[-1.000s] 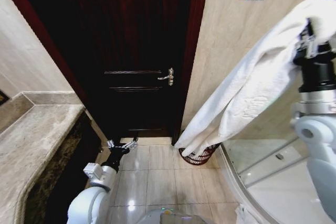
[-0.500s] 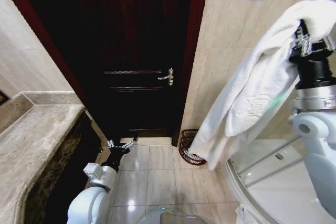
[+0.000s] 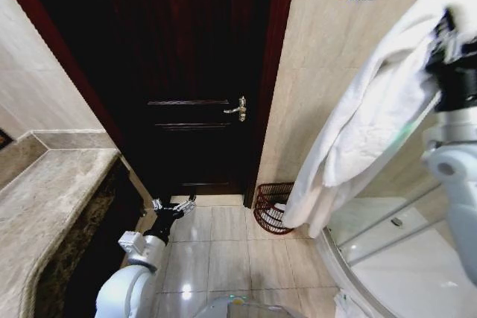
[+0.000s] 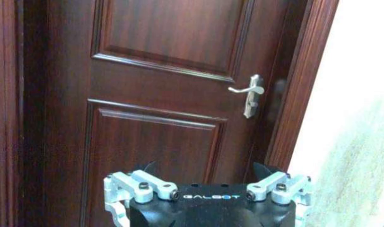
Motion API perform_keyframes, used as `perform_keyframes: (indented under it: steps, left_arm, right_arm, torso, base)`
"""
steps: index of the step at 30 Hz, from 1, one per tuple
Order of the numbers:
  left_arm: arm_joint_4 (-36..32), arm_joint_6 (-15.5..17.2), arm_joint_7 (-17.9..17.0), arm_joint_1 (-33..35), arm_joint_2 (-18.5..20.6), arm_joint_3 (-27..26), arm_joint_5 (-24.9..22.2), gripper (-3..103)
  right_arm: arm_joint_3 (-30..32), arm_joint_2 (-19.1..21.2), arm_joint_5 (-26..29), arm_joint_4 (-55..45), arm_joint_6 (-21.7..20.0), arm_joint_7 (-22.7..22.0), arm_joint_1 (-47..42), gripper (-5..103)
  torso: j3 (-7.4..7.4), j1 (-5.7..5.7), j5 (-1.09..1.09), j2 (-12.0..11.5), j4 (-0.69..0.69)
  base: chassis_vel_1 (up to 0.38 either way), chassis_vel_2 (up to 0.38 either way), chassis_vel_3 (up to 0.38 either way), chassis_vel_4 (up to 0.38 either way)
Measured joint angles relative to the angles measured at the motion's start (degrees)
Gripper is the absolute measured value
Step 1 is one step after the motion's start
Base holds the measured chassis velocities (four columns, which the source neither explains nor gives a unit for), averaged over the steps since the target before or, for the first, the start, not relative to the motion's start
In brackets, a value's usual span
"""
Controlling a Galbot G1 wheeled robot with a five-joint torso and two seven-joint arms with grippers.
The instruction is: Discard the used towel into the hamper.
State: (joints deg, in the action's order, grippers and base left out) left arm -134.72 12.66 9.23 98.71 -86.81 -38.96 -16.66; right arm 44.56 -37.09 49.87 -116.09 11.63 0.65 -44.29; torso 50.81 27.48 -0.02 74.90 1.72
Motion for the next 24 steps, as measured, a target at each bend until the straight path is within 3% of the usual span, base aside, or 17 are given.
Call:
perform_keyframes:
  steps: [6, 18, 24]
  left_arm:
    - [0.0, 0.0, 0.0, -0.01, 0.0, 0.0, 0.0, 100]
    - [0.0, 0.0, 0.0, -0.01, 0.0, 0.01, 0.0, 100]
    - [0.0, 0.0, 0.0, 0.0, 0.0, 0.0, 0.0, 100]
  right_arm:
    - [-1.95, 0.55, -0.19, 1.21, 0.17, 0.7, 2.27, 11]
    - [-17.98, -3.59, -4.85, 7.1, 0.61, -1.26, 18.06, 11]
    - [-20.51, -4.36, -6.14, 10.9, 1.12, -0.67, 21.46, 11]
  torso:
    - [0.0, 0.0, 0.03, 0.0, -0.04]
    - [0.0, 0.0, 0.0, 0.0, 0.0]
    - [0.0, 0.0, 0.02, 0.0, -0.02]
  base:
    - [0.0, 0.0, 0.0, 0.0]
    - [0.0, 0.0, 0.0, 0.0]
    - [0.0, 0.0, 0.0, 0.0]
